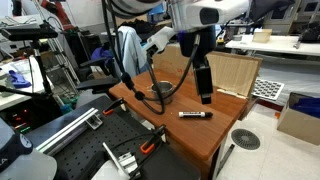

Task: Pick up the marker and put it in the cup

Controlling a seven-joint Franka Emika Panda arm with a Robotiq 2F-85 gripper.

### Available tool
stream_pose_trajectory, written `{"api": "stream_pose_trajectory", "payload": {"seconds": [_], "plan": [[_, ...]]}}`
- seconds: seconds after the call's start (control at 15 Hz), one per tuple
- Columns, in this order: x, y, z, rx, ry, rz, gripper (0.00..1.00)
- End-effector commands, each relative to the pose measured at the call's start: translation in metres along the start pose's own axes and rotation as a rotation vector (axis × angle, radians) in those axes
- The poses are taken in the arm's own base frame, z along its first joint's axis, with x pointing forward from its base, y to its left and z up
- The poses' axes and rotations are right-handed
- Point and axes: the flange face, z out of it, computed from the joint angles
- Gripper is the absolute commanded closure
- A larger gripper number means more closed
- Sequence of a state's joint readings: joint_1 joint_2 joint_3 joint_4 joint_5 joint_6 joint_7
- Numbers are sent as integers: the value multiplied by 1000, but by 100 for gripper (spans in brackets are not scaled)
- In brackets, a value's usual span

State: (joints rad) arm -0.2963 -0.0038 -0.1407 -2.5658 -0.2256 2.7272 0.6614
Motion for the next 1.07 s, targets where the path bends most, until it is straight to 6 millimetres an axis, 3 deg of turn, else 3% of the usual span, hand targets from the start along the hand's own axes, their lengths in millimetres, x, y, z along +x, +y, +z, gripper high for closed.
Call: {"api": "stream_pose_trajectory", "payload": {"seconds": [0.0,0.4,1.0], "plan": [[13,3,35,-35,5,48,0],[27,-8,87,-85,5,82,0],[40,-47,125,-37,-21,168,0]]}}
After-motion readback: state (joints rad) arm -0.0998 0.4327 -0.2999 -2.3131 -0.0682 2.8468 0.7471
